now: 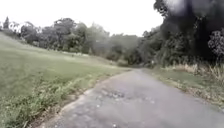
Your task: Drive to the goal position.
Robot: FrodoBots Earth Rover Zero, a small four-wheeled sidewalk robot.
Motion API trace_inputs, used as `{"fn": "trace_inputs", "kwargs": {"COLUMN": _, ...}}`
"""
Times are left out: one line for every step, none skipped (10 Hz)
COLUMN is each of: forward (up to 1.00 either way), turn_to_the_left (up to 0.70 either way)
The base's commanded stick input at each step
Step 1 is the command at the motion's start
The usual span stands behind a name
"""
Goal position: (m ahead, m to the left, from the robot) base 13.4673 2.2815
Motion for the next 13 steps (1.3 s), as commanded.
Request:
{"fn": "trace_inputs", "kwargs": {"forward": 0.5, "turn_to_the_left": 0.0}}
{"fn": "trace_inputs", "kwargs": {"forward": 0.5, "turn_to_the_left": 0.0}}
{"fn": "trace_inputs", "kwargs": {"forward": 0.5, "turn_to_the_left": 0.0}}
{"fn": "trace_inputs", "kwargs": {"forward": 0.5, "turn_to_the_left": 0.0}}
{"fn": "trace_inputs", "kwargs": {"forward": 0.5, "turn_to_the_left": 0.0}}
{"fn": "trace_inputs", "kwargs": {"forward": 0.5, "turn_to_the_left": 0.0}}
{"fn": "trace_inputs", "kwargs": {"forward": 0.5, "turn_to_the_left": 0.0}}
{"fn": "trace_inputs", "kwargs": {"forward": 0.5, "turn_to_the_left": 0.0}}
{"fn": "trace_inputs", "kwargs": {"forward": 0.5, "turn_to_the_left": 0.0}}
{"fn": "trace_inputs", "kwargs": {"forward": 0.5, "turn_to_the_left": 0.0}}
{"fn": "trace_inputs", "kwargs": {"forward": 0.5, "turn_to_the_left": 0.0}}
{"fn": "trace_inputs", "kwargs": {"forward": 0.5, "turn_to_the_left": 0.0}}
{"fn": "trace_inputs", "kwargs": {"forward": 0.5, "turn_to_the_left": 0.0}}
